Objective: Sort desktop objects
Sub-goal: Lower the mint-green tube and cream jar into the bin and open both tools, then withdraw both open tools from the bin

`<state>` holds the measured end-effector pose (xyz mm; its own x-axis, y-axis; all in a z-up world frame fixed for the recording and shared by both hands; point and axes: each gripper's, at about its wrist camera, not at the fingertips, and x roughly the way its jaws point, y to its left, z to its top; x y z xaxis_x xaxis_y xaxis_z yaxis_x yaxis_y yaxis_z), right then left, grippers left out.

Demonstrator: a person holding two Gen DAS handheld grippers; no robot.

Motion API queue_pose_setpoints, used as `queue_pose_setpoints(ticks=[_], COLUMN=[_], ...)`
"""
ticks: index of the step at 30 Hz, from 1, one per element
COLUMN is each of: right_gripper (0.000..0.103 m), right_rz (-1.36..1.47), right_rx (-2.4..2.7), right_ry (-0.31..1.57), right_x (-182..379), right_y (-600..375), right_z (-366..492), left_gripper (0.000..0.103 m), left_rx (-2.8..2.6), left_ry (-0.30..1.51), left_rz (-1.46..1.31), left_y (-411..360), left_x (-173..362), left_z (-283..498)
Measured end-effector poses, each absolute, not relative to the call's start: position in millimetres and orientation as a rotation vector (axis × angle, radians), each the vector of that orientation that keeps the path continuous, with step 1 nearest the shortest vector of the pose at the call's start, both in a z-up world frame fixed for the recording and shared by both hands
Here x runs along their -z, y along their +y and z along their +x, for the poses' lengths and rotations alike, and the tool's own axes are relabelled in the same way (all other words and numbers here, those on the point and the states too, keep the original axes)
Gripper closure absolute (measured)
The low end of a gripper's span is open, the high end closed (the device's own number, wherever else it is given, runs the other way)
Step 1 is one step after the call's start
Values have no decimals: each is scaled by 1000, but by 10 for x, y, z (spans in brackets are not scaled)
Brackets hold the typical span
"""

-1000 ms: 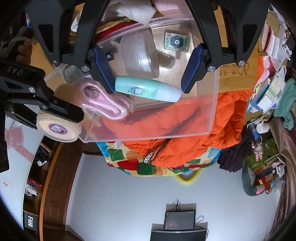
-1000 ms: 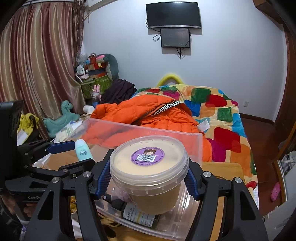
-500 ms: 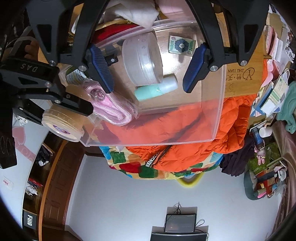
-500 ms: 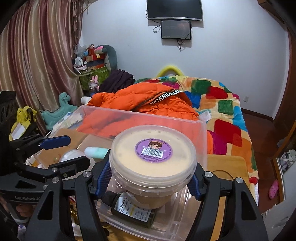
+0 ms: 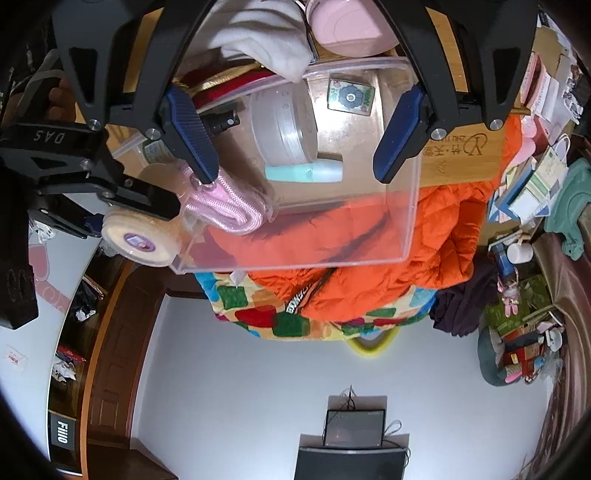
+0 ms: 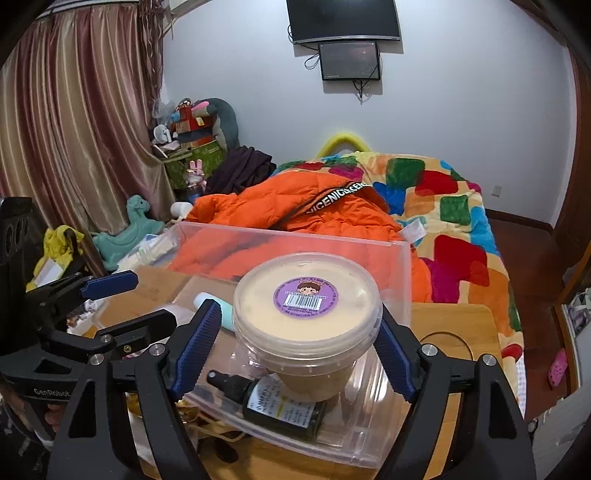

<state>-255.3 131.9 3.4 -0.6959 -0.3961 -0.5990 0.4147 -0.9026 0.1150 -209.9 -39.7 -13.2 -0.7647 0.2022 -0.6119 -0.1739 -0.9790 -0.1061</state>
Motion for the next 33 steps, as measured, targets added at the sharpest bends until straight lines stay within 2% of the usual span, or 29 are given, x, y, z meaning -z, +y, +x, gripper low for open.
queue_pose_setpoints(ticks=[2, 8, 10, 14, 21, 26, 33], right_gripper=[26, 24, 19, 18, 17, 17, 15], right_rz=[883, 805, 725, 642, 672, 656, 676], right_rx=[2552, 2590, 2654, 2693, 2672, 2681, 2671], right_ry=[58, 133, 200, 324, 290, 343, 269], right_x=[-47, -164, -250, -378, -389, -383, -375], right_y=[1292, 1212, 1172, 1068, 1067, 1035, 1118], right_z=[-2524, -2356, -2271, -2146, -2056, -1937, -1758], left_gripper=[12, 12, 11, 11, 11, 9, 8], left_rx=[-2789, -2802, -2801, -2807, -2827, -2850, -2887], left_ry=[-58, -57, -69, -86, -87, -111, -138], left_rz=[-954, -922, -916, -899, -871, -844, -834], left_y=[-402, -441, -456, -495, -536, -616, -791], left_x=[97, 17, 2, -24, -109, -187, -212], left_z=[-2083, -1991, -1966, -1907, -1758, -1645, -1438])
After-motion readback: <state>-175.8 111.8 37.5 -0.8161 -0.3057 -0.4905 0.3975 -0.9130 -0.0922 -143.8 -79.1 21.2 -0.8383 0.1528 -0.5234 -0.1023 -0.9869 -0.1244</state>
